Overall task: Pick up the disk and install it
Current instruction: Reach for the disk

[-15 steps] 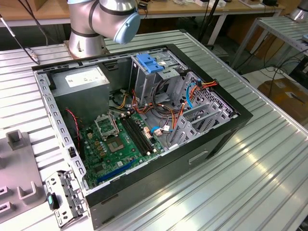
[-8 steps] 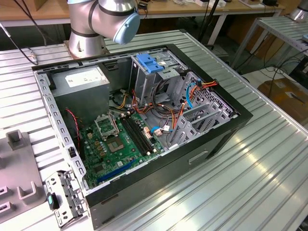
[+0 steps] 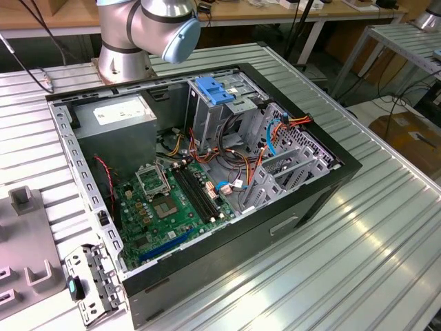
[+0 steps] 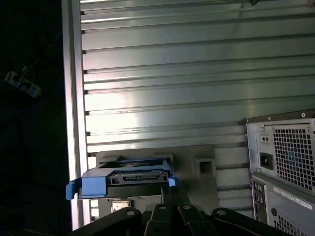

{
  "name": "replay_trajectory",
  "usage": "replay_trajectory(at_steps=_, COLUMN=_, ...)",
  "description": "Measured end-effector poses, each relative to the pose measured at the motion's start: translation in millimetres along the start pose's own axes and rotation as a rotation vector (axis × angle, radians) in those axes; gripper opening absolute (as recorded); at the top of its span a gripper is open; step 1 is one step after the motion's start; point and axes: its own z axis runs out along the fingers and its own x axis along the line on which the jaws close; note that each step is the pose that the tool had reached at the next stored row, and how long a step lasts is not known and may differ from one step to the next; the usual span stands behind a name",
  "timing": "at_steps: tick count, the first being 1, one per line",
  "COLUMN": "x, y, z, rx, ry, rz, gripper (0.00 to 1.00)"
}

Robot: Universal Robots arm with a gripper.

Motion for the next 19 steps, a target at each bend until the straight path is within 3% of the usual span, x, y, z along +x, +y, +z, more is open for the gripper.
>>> replay_trajectory(at_steps=9, x=11.6, y=-0.9, z=0.1, rx=0.0000, ry=0.0000, rz=0.000, gripper=0.11)
replay_trajectory(at_steps=19, x=38.5, y=-4.2, z=0.7, rx=0.0001, ry=0.0001, rz=0.000, gripper=0.11)
